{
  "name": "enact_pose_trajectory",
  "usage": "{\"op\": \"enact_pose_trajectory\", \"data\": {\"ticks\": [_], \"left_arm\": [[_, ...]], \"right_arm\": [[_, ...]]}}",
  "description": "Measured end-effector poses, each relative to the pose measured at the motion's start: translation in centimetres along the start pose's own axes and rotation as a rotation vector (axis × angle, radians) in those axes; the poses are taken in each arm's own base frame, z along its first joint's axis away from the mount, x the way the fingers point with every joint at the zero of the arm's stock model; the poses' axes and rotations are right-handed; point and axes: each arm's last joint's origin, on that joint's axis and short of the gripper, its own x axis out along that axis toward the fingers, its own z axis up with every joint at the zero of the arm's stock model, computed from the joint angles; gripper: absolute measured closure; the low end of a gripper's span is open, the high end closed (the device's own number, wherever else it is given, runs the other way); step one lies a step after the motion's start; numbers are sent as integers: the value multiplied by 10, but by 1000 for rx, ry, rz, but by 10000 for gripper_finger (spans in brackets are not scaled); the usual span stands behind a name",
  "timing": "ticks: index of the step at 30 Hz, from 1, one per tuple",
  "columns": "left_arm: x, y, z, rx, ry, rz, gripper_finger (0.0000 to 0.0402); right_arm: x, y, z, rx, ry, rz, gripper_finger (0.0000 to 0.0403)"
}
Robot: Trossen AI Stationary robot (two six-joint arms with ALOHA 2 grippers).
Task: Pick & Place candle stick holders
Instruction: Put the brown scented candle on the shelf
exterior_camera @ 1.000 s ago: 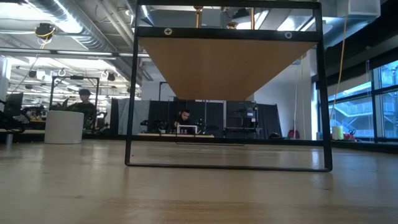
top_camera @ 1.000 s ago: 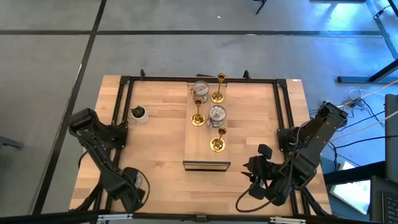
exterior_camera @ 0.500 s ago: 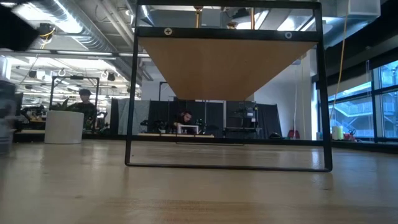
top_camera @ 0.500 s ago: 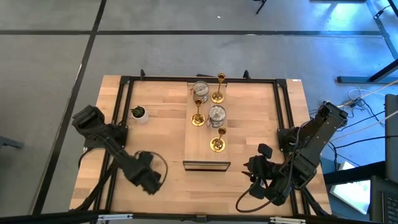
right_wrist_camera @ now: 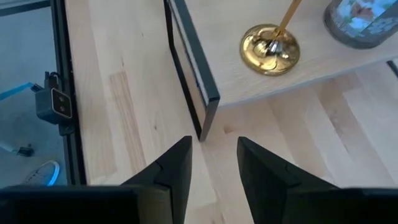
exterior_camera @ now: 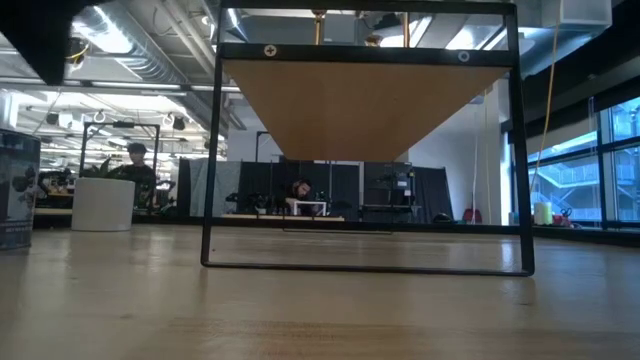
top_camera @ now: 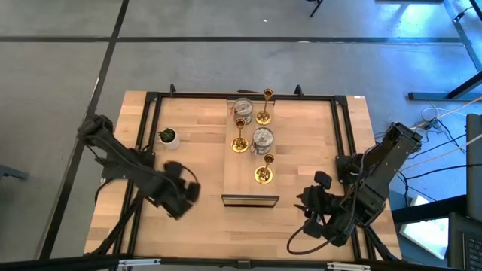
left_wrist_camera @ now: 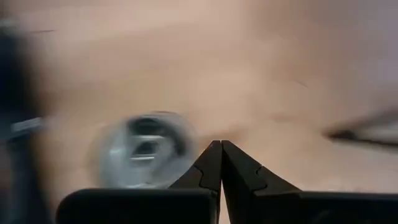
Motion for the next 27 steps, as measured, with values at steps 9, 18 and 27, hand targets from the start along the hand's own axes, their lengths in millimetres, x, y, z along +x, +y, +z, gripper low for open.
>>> {"op": "enact_pose_trajectory", "data": {"ticks": [9,18,27], "left_arm": [[11,40,18,-54,66,214,400],[51,59,2,-43,96,318,400],[53,50,-2,-28,145,188,400]], "right_arm": [[2,-2,4,7,-23,-23,273],[2,-2,4,8,-19,-20,273],[3,-2,4,14,-11,-17,273]]}}
